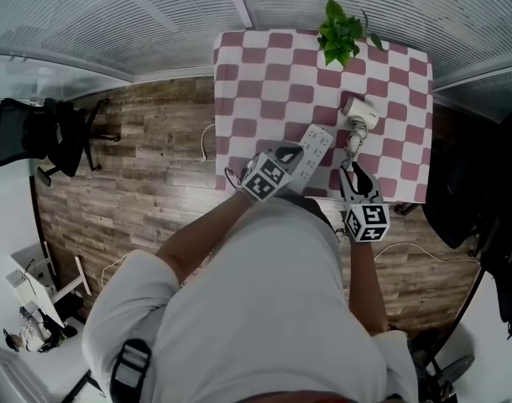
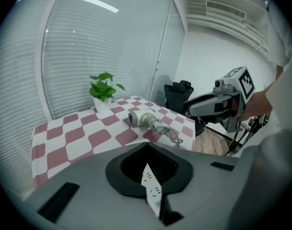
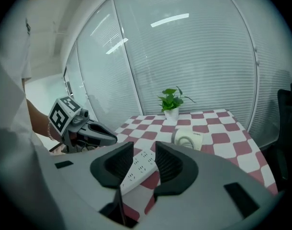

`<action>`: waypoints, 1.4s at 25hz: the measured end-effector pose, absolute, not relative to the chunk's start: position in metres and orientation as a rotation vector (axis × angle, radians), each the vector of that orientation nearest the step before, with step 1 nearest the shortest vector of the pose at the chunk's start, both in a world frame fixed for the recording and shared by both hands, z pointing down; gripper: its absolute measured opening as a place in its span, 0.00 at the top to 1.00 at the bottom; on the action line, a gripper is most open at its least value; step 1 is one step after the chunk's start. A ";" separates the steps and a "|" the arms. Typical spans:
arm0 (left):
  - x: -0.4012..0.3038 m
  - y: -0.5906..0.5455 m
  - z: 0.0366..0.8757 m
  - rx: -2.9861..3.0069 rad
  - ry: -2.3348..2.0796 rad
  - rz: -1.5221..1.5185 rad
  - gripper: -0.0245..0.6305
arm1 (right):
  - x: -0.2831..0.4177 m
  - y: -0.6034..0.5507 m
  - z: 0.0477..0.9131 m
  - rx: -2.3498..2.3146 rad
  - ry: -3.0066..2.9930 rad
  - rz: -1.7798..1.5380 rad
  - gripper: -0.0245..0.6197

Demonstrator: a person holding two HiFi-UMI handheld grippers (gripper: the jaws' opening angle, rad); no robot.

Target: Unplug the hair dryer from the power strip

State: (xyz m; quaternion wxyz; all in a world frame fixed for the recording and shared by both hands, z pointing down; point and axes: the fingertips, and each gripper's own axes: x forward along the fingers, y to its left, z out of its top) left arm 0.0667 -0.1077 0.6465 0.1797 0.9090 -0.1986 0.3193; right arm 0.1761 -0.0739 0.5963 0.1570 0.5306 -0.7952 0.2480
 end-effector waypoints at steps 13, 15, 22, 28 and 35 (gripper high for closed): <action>0.080 -0.114 0.474 2.699 -0.625 0.340 0.92 | 0.136 -0.089 0.458 1.544 -2.542 0.688 0.80; 0.082 -0.113 0.452 2.706 -0.620 0.274 0.92 | 0.132 -0.088 0.440 1.544 -2.564 0.646 0.82; 0.082 -0.105 0.405 2.753 -0.601 0.167 0.92 | 0.116 -0.085 0.390 1.540 -2.642 0.537 0.85; 0.084 -0.102 0.381 2.786 -0.601 0.093 0.92 | 0.114 -0.083 0.379 1.555 -2.618 0.425 0.91; 0.086 -0.100 0.373 2.803 -0.584 0.080 0.92 | 0.113 -0.082 0.371 1.555 -2.612 0.394 0.91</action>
